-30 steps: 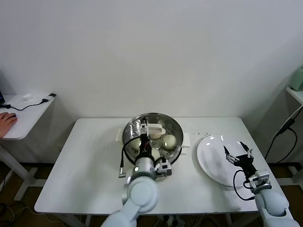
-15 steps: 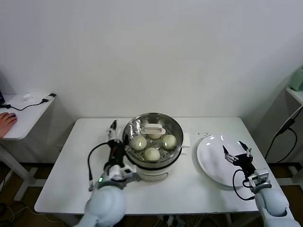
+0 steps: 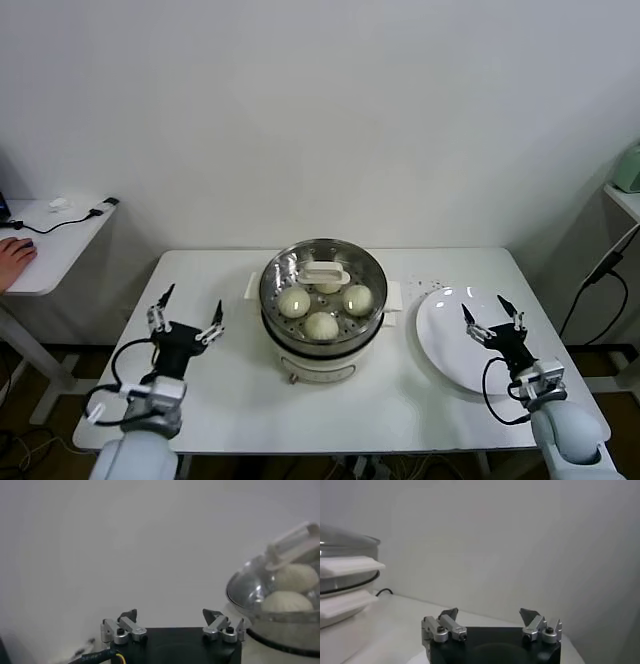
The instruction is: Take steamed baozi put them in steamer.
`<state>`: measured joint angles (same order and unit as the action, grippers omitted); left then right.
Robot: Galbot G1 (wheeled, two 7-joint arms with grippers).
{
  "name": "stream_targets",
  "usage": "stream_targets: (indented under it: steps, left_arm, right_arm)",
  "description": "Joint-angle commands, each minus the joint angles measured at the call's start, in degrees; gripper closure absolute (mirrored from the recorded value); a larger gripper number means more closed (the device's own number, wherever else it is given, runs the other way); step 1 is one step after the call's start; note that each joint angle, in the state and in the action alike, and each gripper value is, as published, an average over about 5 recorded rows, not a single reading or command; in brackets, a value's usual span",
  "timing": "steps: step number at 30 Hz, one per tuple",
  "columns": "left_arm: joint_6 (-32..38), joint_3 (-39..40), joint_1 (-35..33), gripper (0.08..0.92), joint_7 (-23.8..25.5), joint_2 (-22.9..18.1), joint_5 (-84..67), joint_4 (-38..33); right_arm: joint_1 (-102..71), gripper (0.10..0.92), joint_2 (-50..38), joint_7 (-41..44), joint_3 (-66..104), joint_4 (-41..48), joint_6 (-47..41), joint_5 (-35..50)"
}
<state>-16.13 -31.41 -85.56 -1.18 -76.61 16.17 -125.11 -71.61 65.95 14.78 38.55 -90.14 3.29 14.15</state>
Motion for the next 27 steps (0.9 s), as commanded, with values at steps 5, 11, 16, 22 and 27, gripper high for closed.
stream_targets:
  steps: [5,11,16,22,27]
  left_arm:
    - [19.6,-12.0,-9.6,0.177,0.5,-7.2,-25.9,5.8]
    - [22.0,-10.9,-10.2,0.177,0.6,-7.1,-22.8,7.4]
    - [21.5,-10.6,-10.5,0.177,1.1,-6.9,-23.0,7.1]
    - [20.6,-10.1,-10.7,0.177,1.6,-6.8,-21.4,6.6]
    - [20.7,-9.7,-11.1,0.177,1.9,-6.8,-20.9,6.6]
  right_arm:
    - [-1.9,0.203,1.1,0.4,0.0,-2.8,0.1,1.7]
    - [-2.9,0.203,1.5,1.5,0.3,-2.6,0.6,1.8]
    - [-2.4,0.203,1.9,1.7,0.6,-1.9,0.9,1.7]
    - [-2.4,0.203,2.3,2.0,1.2,-1.7,1.1,2.3]
    - [-2.6,0.203,2.7,2.2,1.7,-1.6,1.2,2.3]
